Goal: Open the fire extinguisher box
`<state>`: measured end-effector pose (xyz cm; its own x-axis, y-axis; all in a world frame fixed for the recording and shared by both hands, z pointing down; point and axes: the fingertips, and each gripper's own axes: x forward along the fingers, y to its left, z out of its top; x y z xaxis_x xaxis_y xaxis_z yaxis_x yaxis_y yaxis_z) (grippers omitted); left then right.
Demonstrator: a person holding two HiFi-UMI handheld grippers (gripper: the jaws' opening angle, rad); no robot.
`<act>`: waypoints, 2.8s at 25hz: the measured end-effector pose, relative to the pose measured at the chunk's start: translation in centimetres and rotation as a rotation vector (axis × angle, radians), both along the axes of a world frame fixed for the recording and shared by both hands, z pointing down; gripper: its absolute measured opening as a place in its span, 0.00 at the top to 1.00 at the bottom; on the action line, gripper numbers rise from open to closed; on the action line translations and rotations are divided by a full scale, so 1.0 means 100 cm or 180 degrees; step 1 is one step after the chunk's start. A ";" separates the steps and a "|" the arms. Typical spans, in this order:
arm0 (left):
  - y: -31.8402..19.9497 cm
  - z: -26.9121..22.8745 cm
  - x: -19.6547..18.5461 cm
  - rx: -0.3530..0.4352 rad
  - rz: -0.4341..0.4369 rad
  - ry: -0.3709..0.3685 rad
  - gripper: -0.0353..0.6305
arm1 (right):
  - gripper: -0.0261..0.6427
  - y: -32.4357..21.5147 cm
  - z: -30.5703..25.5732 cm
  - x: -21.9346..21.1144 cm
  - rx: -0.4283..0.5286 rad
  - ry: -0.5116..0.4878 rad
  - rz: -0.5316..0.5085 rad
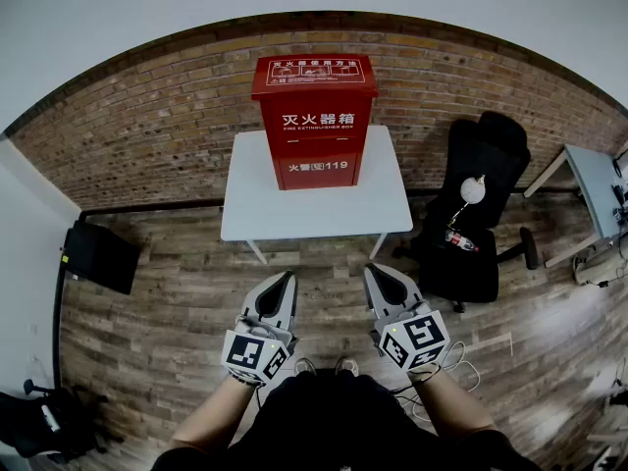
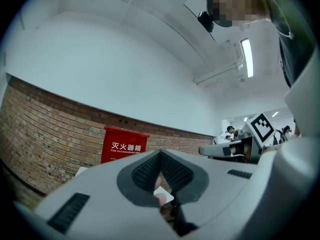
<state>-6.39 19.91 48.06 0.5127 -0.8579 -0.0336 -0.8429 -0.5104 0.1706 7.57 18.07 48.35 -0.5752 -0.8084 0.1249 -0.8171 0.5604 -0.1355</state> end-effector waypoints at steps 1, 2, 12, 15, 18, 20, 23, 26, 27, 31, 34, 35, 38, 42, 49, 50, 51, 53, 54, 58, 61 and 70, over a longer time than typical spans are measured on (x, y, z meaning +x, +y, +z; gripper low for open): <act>0.001 0.000 -0.001 -0.0003 0.0000 -0.0002 0.87 | 0.93 0.001 0.000 -0.001 -0.0004 0.0002 0.0003; 0.002 -0.001 -0.001 -0.0005 0.0000 -0.0004 0.87 | 0.93 0.003 0.001 -0.001 -0.0009 0.0002 0.0005; -0.004 0.001 -0.016 -0.0029 0.0038 -0.0002 0.87 | 0.93 0.001 0.000 -0.016 0.0055 0.0027 0.0031; -0.008 0.003 -0.024 -0.0049 0.0074 -0.0038 0.87 | 0.93 -0.004 0.001 -0.023 0.0053 0.0039 0.0094; -0.010 0.006 -0.033 -0.0066 0.0125 -0.0101 0.87 | 0.93 -0.005 0.002 -0.032 0.0039 0.0036 0.0149; -0.012 0.008 -0.039 -0.0071 0.0163 -0.0127 0.87 | 0.93 -0.007 0.004 -0.038 0.0026 0.0039 0.0197; -0.019 0.011 -0.051 -0.0098 0.0201 -0.0126 0.87 | 0.93 -0.012 0.007 -0.046 0.0018 0.0052 0.0266; -0.028 0.017 -0.061 -0.0126 0.0224 -0.0124 0.87 | 0.93 -0.019 0.009 -0.052 0.0018 0.0090 0.0319; -0.032 0.019 -0.063 -0.0138 0.0229 -0.0120 0.87 | 0.93 -0.021 0.010 -0.053 0.0014 0.0103 0.0334; -0.048 0.023 -0.066 -0.0139 0.0257 -0.0100 0.87 | 0.93 -0.039 0.015 -0.052 0.0008 0.0153 0.0383; -0.069 0.026 -0.070 -0.0154 0.0209 -0.0079 0.87 | 0.93 -0.061 0.019 -0.053 0.0010 0.0220 0.0367; -0.078 0.027 -0.071 -0.0159 0.0192 -0.0074 0.87 | 0.93 -0.070 0.020 -0.052 0.0021 0.0247 0.0358; -0.107 0.027 -0.069 -0.0160 0.0158 -0.0102 0.87 | 0.93 -0.103 0.020 -0.046 0.0057 0.0270 0.0349; -0.150 0.024 -0.062 -0.0147 0.0079 -0.0135 0.87 | 0.93 -0.157 0.016 -0.028 0.0083 0.0261 0.0346; -0.234 0.021 -0.043 -0.0225 -0.0051 -0.0135 0.87 | 0.93 -0.253 0.006 0.003 0.0097 0.0289 0.0304; -0.245 0.020 -0.040 -0.0233 -0.0067 -0.0131 0.87 | 0.93 -0.267 0.004 0.007 0.0110 0.0309 0.0295; -0.257 0.019 -0.037 -0.0241 -0.0085 -0.0126 0.87 | 0.93 -0.280 0.003 0.011 0.0124 0.0336 0.0286; -0.277 0.019 -0.031 -0.0258 -0.0122 -0.0116 0.87 | 0.93 -0.304 0.002 0.020 0.0155 0.0407 0.0268; -0.286 0.020 -0.028 -0.0266 -0.0140 -0.0113 0.87 | 0.93 -0.315 0.002 0.023 0.0170 0.0442 0.0255; -0.319 0.021 -0.018 -0.0292 -0.0208 -0.0117 0.87 | 0.93 -0.356 0.000 0.034 0.0194 0.0458 0.0173; -0.343 0.020 -0.014 -0.0293 -0.0279 -0.0139 0.87 | 0.93 -0.380 0.001 0.038 0.0185 0.0417 0.0087; -0.392 0.012 -0.020 -0.0275 -0.0498 -0.0254 0.87 | 0.93 -0.427 0.006 0.044 0.0059 0.0194 -0.0130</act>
<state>-8.35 -19.27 49.24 0.3710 -0.9253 0.0790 -0.9233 -0.3584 0.1377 11.96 -24.63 48.93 -0.5995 -0.7870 0.1459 -0.7999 0.5953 -0.0757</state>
